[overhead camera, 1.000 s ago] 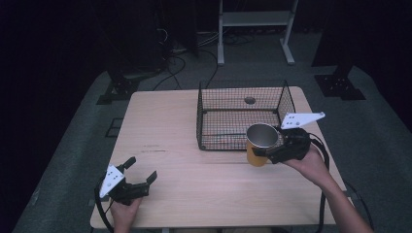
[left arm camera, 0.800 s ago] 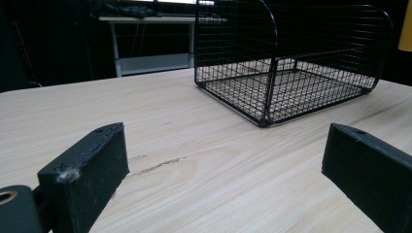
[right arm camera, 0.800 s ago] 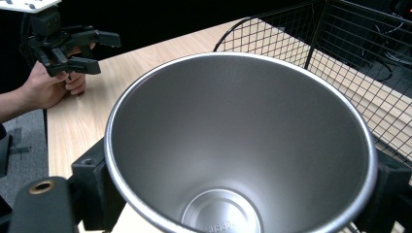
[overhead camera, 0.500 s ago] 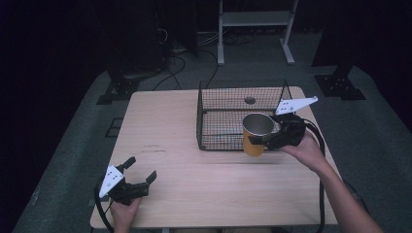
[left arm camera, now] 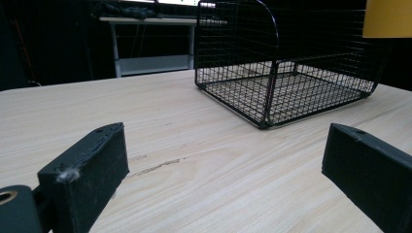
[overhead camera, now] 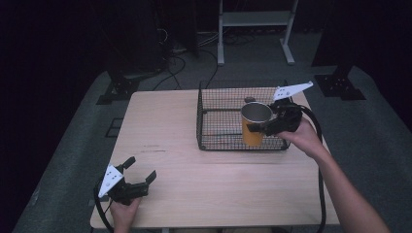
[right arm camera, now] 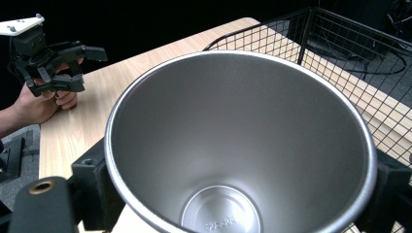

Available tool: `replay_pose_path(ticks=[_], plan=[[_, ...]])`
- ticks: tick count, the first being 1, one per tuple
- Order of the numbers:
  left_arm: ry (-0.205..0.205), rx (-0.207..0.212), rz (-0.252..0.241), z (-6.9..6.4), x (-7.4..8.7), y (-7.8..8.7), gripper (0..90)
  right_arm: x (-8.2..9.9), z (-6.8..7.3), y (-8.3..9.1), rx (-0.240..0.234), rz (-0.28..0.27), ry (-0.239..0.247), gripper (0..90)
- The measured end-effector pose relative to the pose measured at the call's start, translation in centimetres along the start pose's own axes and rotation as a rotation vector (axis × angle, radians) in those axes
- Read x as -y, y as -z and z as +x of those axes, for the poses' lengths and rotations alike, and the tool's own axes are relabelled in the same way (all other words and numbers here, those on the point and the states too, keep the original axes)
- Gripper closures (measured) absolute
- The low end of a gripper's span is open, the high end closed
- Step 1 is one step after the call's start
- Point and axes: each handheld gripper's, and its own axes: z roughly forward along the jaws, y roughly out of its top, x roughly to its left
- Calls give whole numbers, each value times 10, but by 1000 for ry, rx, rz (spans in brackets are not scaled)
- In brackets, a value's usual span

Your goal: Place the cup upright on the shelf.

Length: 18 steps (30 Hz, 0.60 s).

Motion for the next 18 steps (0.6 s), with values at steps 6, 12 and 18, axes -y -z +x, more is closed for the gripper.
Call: replay_pose_path(ticks=[6,12,18], plan=[[1,2,0,0,0,0,22,-8,-8,-4,4,1,-1,127],[3,2,-1,0,0,0,22,-13,-17,-9,6,-7,-9,127],[-1,5,1,-1,0,0,22,-19,-27,-13,14,-16,-21,127]])
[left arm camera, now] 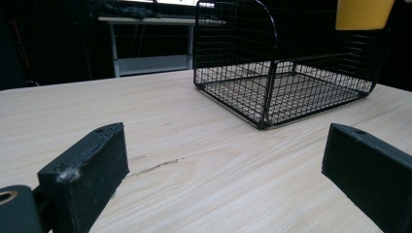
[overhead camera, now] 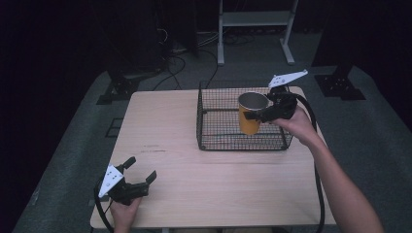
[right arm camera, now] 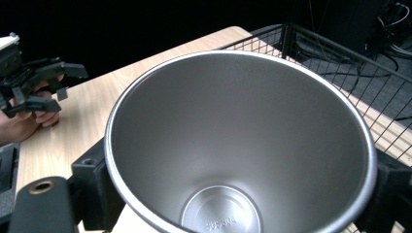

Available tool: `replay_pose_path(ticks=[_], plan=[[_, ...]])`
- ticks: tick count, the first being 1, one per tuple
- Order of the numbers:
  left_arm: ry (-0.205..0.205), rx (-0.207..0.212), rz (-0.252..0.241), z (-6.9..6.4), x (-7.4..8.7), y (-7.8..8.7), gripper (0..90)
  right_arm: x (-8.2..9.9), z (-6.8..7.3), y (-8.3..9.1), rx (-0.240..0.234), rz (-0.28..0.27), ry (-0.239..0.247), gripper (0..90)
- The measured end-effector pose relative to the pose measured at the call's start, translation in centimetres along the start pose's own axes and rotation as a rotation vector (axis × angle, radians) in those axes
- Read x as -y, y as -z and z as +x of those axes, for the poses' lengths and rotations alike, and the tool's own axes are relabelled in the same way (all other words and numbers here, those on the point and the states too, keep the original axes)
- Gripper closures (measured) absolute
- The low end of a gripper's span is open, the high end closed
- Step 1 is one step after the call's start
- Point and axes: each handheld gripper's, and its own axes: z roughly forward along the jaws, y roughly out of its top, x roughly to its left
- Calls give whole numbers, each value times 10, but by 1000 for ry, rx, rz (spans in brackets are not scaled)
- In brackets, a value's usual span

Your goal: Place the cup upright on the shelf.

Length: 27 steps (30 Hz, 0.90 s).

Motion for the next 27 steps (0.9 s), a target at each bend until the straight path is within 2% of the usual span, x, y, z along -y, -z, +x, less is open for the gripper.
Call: replay_pose_path(ticks=[13,18,27], plan=[[3,1,-4,1,0,0,23,-22,-20,-16,21,14,-1,127],[2,1,-4,1,0,0,22,-21,-26,-24,20,8,-13,127],[6,-1,-6,1,0,1,23,-17,-43,-45,34,32,-40,127]])
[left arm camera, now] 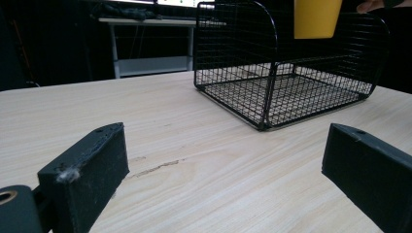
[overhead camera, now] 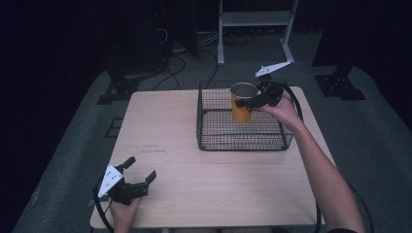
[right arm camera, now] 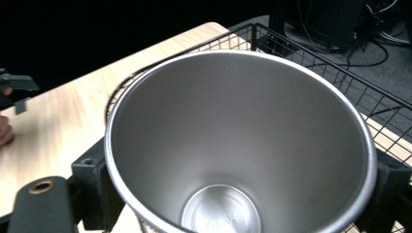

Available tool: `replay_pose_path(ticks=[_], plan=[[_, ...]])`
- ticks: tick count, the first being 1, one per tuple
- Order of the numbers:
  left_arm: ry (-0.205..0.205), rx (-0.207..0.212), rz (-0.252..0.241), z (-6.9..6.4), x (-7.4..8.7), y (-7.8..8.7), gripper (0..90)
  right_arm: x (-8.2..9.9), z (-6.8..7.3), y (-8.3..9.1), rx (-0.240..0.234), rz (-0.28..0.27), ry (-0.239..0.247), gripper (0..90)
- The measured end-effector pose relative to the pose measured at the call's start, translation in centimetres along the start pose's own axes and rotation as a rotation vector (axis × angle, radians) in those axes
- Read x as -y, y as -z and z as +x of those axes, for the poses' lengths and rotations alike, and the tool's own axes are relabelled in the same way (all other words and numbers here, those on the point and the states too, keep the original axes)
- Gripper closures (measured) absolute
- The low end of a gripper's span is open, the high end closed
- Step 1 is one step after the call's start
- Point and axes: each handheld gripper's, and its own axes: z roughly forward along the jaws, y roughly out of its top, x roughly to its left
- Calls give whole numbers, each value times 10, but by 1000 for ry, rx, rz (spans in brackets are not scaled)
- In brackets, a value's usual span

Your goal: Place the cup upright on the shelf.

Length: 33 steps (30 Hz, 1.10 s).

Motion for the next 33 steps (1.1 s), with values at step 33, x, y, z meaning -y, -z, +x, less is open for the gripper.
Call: replay_pose_path(ticks=[33], plan=[[0,5,-2,1,0,0,22,22,-29,-64,-10,85,-65,125]])
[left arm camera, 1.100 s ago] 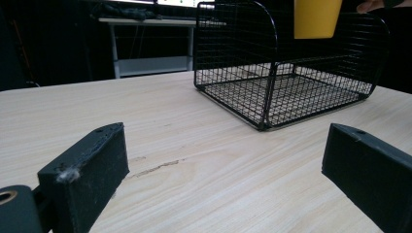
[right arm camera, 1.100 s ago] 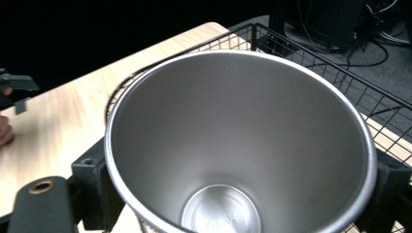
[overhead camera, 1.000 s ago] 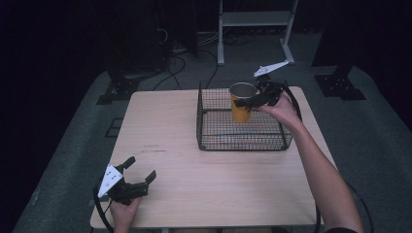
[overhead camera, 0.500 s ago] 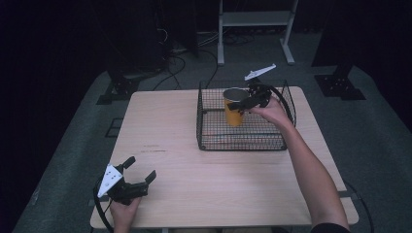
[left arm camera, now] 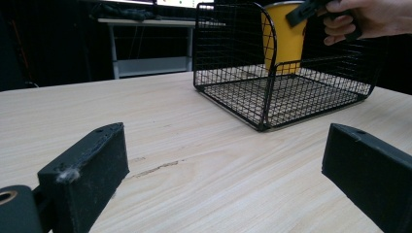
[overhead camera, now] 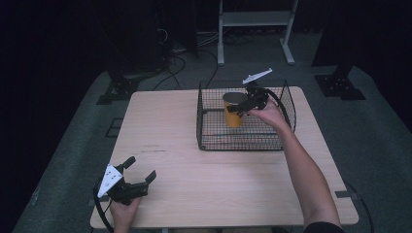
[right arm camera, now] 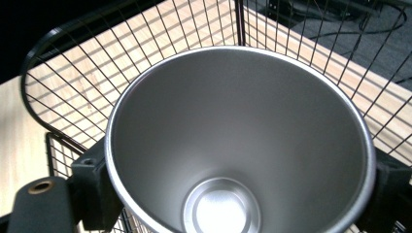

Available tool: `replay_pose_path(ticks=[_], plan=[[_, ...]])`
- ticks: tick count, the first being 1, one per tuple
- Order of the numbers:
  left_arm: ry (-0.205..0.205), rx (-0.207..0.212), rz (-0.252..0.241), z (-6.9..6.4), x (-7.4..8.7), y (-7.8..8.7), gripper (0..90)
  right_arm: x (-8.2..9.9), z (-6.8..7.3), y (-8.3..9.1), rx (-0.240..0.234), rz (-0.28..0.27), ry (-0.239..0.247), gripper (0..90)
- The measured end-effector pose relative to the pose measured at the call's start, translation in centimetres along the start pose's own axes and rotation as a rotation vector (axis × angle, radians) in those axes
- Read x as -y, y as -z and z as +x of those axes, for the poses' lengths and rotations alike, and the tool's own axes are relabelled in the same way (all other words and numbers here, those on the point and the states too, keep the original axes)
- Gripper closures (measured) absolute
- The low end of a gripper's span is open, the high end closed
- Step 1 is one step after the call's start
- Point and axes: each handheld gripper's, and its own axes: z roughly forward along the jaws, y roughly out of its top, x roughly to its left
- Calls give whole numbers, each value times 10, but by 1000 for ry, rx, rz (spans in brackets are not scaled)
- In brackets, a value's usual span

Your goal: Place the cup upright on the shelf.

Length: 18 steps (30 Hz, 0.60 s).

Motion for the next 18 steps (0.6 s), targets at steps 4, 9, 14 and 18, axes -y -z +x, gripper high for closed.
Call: replay_pose_path(ticks=[4,9,14,18], plan=[[1,0,0,0,0,0,22,4,-4,-5,13,17,-1,125],[2,-1,-1,0,0,0,22,8,-9,-8,27,26,-18,125],[1,-1,-1,0,0,0,22,9,-9,-11,43,35,-8,125],[4,-1,-4,0,0,0,22,11,-10,-14,39,34,-13,124]])
